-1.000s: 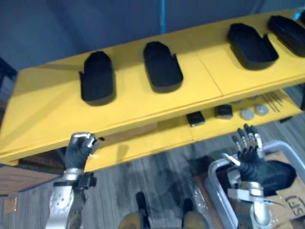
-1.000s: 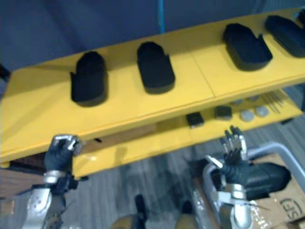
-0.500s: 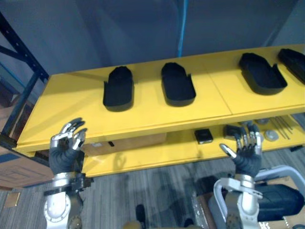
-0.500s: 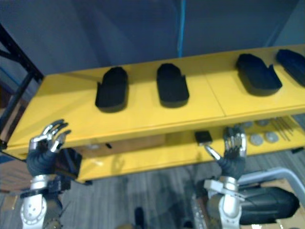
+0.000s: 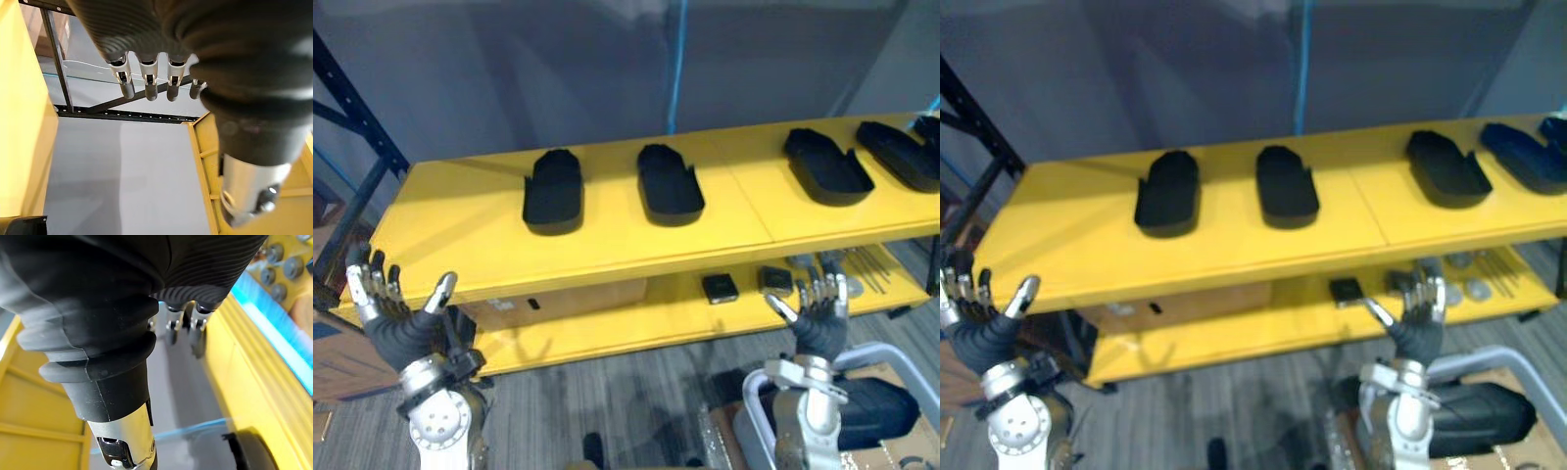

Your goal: Walk over and take plastic housings, then place them on the shelf

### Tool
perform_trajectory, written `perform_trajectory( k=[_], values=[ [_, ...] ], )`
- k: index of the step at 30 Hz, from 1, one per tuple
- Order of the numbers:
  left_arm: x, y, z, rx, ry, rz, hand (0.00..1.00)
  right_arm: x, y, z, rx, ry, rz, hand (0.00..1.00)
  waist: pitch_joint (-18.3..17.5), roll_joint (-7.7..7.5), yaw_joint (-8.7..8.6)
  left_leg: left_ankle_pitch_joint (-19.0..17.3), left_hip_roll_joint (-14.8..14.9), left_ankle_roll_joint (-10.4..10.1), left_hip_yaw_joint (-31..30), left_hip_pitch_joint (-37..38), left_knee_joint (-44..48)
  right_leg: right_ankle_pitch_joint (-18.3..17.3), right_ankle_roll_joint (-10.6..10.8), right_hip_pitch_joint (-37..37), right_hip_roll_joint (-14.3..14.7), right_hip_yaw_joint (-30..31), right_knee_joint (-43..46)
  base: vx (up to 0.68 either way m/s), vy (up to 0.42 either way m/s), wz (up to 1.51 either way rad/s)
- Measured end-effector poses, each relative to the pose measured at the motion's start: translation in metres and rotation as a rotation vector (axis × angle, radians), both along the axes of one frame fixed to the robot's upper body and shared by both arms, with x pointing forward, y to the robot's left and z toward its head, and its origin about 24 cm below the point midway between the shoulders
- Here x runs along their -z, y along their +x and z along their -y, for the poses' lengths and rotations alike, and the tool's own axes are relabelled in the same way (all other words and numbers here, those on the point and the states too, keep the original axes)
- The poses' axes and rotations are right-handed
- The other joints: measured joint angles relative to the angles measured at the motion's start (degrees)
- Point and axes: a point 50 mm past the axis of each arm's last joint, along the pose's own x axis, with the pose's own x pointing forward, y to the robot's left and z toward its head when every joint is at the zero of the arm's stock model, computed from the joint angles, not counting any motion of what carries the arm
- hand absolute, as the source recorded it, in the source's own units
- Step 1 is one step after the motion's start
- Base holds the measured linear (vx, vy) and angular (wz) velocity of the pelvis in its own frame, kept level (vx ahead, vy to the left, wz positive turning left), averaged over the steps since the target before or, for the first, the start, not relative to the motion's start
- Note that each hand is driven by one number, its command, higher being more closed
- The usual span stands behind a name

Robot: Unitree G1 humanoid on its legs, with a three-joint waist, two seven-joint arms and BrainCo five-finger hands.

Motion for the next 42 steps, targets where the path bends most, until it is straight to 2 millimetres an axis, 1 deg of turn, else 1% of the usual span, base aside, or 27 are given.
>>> perform_trajectory(
  k=[7,12,13,17,20,23,25,26,27,28,29,30,31,32,33,34,35,37,38,40,42],
  values=[
    [0.000,0.000,0.004,0.024,-0.028,0.014,0.00,0.000,-0.001,0.003,0.032,-0.022,-0.006,0.00,-1.2,-1.32,-0.06,0.0,0.1,0.0,0.2,-0.7,0.1,0.8,0.4,-0.8,0.2,0.5,0.0,0.02,-0.014,-0.03],
    [-0.006,-0.001,0.006,0.054,-0.008,0.038,0.00,0.000,-0.003,0.008,0.080,-0.035,-0.012,0.00,-1.2,-1.39,-0.34,0.0,0.1,0.0,0.7,-0.4,0.0,0.8,0.3,-0.8,0.3,1.2,0.1,-0.01,-0.008,-0.05],
    [-0.006,0.000,0.007,0.068,-0.004,0.036,0.00,-0.001,-0.004,0.010,0.092,-0.034,-0.013,0.00,-1.2,-1.42,-0.31,-0.1,0.2,0.1,1.7,0.0,0.0,0.7,0.1,-0.8,0.2,1.6,0.1,-0.03,-0.015,-0.22],
    [-0.006,0.002,0.009,0.135,-0.004,0.039,0.00,0.000,-0.005,0.011,0.111,-0.029,-0.017,0.00,-1.2,-1.39,-1.25,-0.5,0.5,-0.1,2.5,0.2,0.0,0.4,-0.2,-1.4,0.4,2.9,0.1,-0.04,-0.005,-0.18],
    [-0.005,0.005,0.017,0.205,0.007,0.032,0.00,-0.002,-0.007,0.012,0.120,-0.048,-0.017,0.00,-1.2,-1.41,-1.31,-1.2,0.8,-0.3,5.5,1.7,0.0,0.7,-0.5,-2.0,0.6,6.3,0.2,-0.01,0.019,-0.51],
    [-0.005,0.010,0.029,0.271,0.001,0.032,0.00,-0.005,-0.014,0.017,0.141,-0.060,-0.010,0.00,-1.2,-1.42,-1.74,-2.2,1.0,-0.6,8.8,3.1,0.2,1.2,-0.4,-2.7,0.7,9.7,0.4,0.02,0.024,-0.57],
    [-0.004,0.012,0.035,0.301,-0.003,0.032,0.00,-0.003,-0.018,0.021,0.156,-0.066,-0.022,0.00,-1.1,-1.53,-3.02,-2.8,1.0,-0.9,10.0,3.6,0.4,1.4,-0.3,-3.2,0.8,11.5,0.3,0.04,0.023,-0.49],
    [-0.005,0.013,0.037,0.311,-0.001,0.032,0.00,-0.002,-0.019,0.021,0.155,-0.067,-0.027,0.00,-0.9,-1.70,-3.11,-3.3,0.9,-1.2,10.0,4.1,0.5,1.6,-0.1,-3.4,0.9,12.8,0.3,0.07,0.027,-0.50],
    [-0.005,0.013,0.037,0.313,0.000,0.035,0.00,-0.002,-0.020,0.021,0.151,-0.067,-0.029,0.00,-0.7,-2.01,-3.06,-4.2,0.7,-1.4,9.3,4.1,1.6,1.8,-0.1,-3.7,1.0,13.9,0.3,0.10,0.022,-0.88],
    [-0.007,0.015,0.038,0.308,-0.005,0.048,0.00,-0.003,-0.019,0.020,0.135,-0.074,-0.023,0.00,0.5,-2.61,-2.51,-8.1,0.4,-1.4,5.2,3.2,7.1,2.2,-0.1,-3.8,1.3,16.7,0.4,0.13,-0.057,-1.18],
    [-0.007,0.015,0.037,0.298,-0.013,0.048,0.00,-0.007,-0.018,0.020,0.116,-0.090,-0.003,0.00,1.2,-1.88,-1.96,-13.7,0.5,-1.1,-3.2,0.9,15.1,2.4,-0.2,-3.9,2.5,19.5,0.4,0.11,-0.090,-1.24],
    [-0.007,0.015,0.037,0.291,-0.017,0.047,0.00,-0.011,-0.017,0.021,0.105,-0.099,0.013,0.00,1.5,-1.26,-1.81,-16.3,0.5,-1.2,-7.0,-0.1,18.8,2.5,-0.2,-4.0,3.2,20.9,0.4,0.08,-0.110,-1.31],
    [-0.006,0.014,0.036,0.278,-0.022,0.044,0.00,-0.017,-0.017,0.023,0.089,-0.108,0.037,0.00,1.8,-0.15,-1.31,-20.4,0.5,-1.2,-12.2,-1.5,23.6,2.8,-0.4,-4.8,4.8,23.9,0.6,0.07,-0.040,-1.28],
    [-0.005,0.012,0.033,0.263,-0.019,0.039,0.00,-0.020,-0.014,0.023,0.064,-0.101,0.059,0.00,1.9,0.98,-1.10,-23.0,0.1,-1.1,-14.7,-1.9,26.8,2.8,-0.4,-5.3,5.8,26.3,1.0,0.07,-0.016,-1.22],
    [-0.004,0.010,0.031,0.255,-0.019,0.034,0.00,-0.020,-0.014,0.023,0.052,-0.093,0.065,0.00,2.0,1.01,-1.06,-23.8,-0.1,-1.0,-15.8,-1.9,27.8,2.8,-0.4,-5.7,6.1,27.4,1.3,0.08,0.014,-1.10],
    [-0.003,0.008,0.029,0.240,-0.018,0.026,0.00,-0.020,-0.014,0.022,0.032,-0.075,0.075,0.00,2.0,1.02,-0.69,-24.8,-0.6,-0.8,-17.1,-1.8,28.9,3.0,-0.1,-6.5,6.5,29.9,1.6,0.06,0.023,-0.95],
    [-0.003,0.006,0.028,0.232,-0.021,0.022,0.00,-0.020,-0.014,0.021,0.008,-0.064,0.088,0.00,2.3,0.39,-0.65,-25.0,-1.0,-0.5,-16.7,-1.8,29.0,3.3,0.3,-7.3,6.3,31.4,1.8,0.05,0.026,-0.84],
    [-0.003,0.004,0.029,0.229,-0.025,0.021,0.00,-0.020,-0.013,0.017,-0.029,-0.056,0.106,0.00,2.4,-0.44,-0.55,-25.0,-1.4,-0.4,-15.2,-1.8,27.9,3.8,0.9,-8.5,5.8,32.0,2.6,0.05,0.011,-0.45],
    [-0.004,0.003,0.030,0.224,-0.027,0.026,0.00,-0.021,-0.012,0.011,-0.063,-0.054,0.118,0.00,2.4,-0.57,0.02,-24.9,-1.4,-0.2,-14.2,-1.6,27.4,4.1,1.4,-8.8,5.5,32.0,2.7,0.06,-0.016,-0.32],
    [-0.009,0.001,0.032,0.219,-0.023,0.053,0.00,-0.026,-0.010,0.001,-0.118,-0.056,0.144,0.00,2.4,-0.46,0.41,-24.8,-1.5,-0.1,-14.1,-1.4,26.9,4.1,1.4,-8.8,5.4,31.8,2.8,0.05,-0.052,-0.07],
    [-0.021,-0.003,0.034,0.226,-0.003,0.121,0.00,-0.029,-0.006,-0.006,-0.152,-0.054,0.160,0.00,2.5,-0.28,0.58,-24.7,-1.6,0.1,-14.1,-1.5,26.5,4.1,1.4,-9.2,5.4,31.5,3.1,0.05,-0.084,0.07]
  ],
)
